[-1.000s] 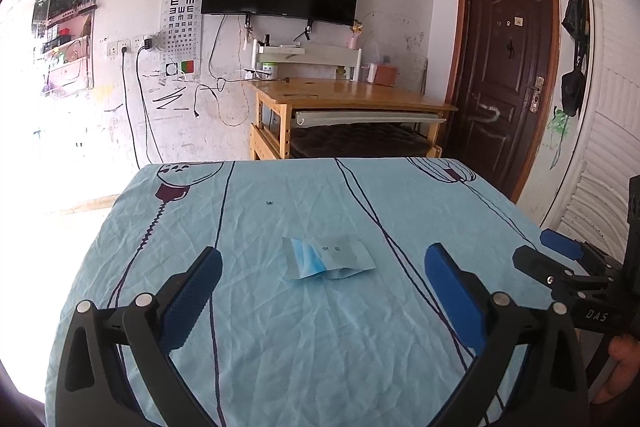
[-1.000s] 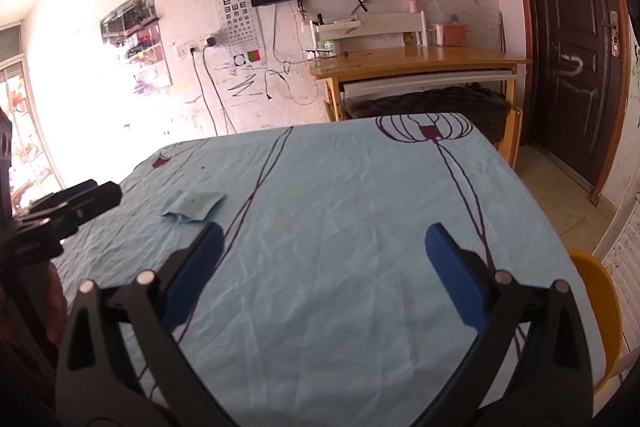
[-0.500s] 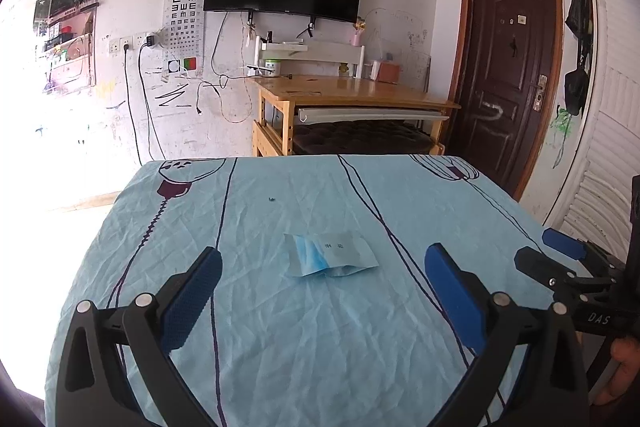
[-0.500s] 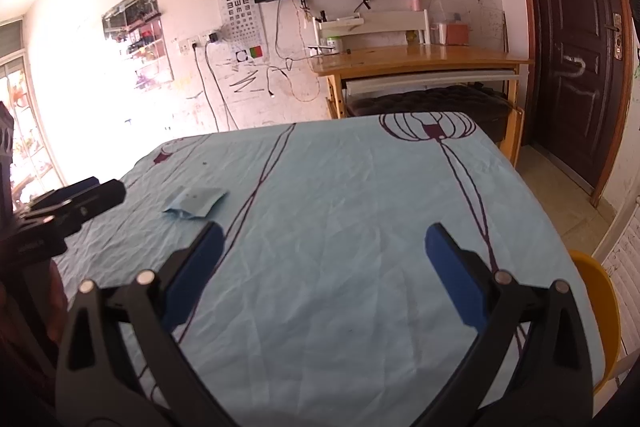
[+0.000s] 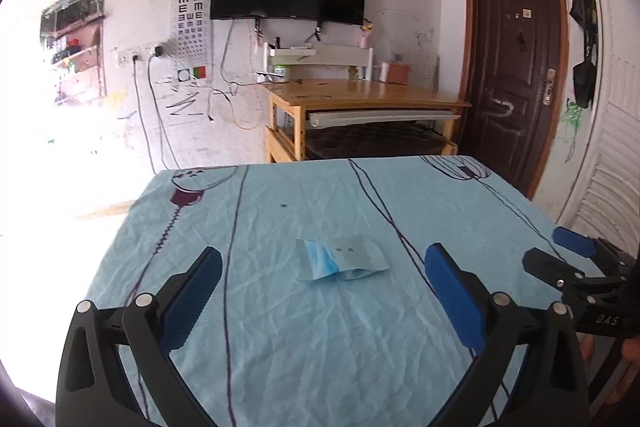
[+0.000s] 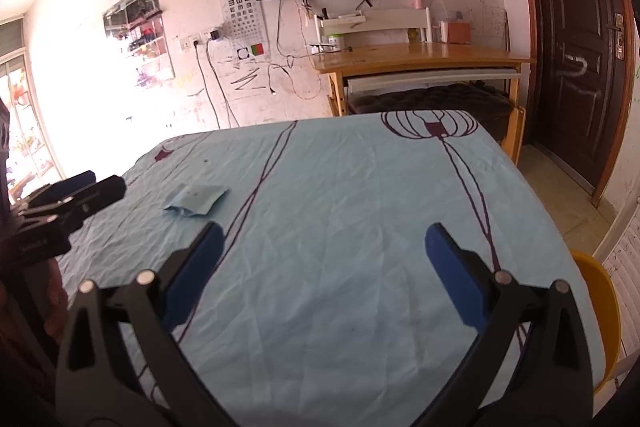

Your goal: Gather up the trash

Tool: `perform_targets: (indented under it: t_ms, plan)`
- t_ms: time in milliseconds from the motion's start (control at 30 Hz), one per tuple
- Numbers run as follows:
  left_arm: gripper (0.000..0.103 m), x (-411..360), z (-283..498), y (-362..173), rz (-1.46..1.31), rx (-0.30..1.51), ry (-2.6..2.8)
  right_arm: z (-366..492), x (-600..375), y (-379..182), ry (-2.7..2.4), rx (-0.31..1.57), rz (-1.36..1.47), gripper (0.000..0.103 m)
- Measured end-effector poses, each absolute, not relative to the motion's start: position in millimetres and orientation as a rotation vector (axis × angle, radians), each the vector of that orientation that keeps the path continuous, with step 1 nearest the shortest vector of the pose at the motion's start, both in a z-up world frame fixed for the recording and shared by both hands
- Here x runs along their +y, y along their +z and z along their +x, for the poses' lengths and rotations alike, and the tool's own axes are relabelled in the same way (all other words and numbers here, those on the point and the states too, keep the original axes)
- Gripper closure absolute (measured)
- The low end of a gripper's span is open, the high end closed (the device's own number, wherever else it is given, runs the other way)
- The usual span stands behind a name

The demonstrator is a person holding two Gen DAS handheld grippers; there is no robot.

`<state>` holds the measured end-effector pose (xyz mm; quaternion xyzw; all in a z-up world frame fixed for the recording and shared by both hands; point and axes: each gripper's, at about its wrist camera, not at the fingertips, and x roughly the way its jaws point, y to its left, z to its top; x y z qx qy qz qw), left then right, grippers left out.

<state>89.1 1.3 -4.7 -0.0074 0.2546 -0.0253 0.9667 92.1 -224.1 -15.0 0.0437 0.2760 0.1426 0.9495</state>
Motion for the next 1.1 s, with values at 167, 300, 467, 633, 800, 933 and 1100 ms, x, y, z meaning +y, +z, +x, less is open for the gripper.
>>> perform_targets:
  t_ms: [167,300,467,633,800,933,1100]
  plan:
    - [0.007,0.9,87.9,-2.5,-0.008,0.512,-0.049,92.4,-222.7,-16.3,0.29,0.566,0.087,0.006]
    - [0.007,2.0,85.3,-0.5,-0.012,0.493,-0.045,93.0,-221.3,-16.7,0.29,0.566,0.087,0.006]
    - [0.007,3.9,85.2,-0.3,-0.025,0.493,-0.045,93.0,-222.1,-16.4,0.289,0.566,0.087,0.006]
    - [0.007,2.2,86.3,-0.7,-0.022,0.498,-0.051,93.0,-222.3,-17.0,0.289,0.567,0.088,0.006]
    - [0.007,0.5,87.7,-1.5,-0.021,0.508,-0.055,93.0,-222.4,-16.9,0.289,0.567,0.087,0.006]
    - [0.007,-0.8,87.6,-2.3,-0.017,0.508,-0.053,92.8,-221.9,-16.9,0.288,0.567,0.088,0.006]
    - [0.007,-2.1,87.1,-3.5,-0.012,0.509,-0.058,92.5,-220.4,-18.5,0.285,0.563,0.087,0.006]
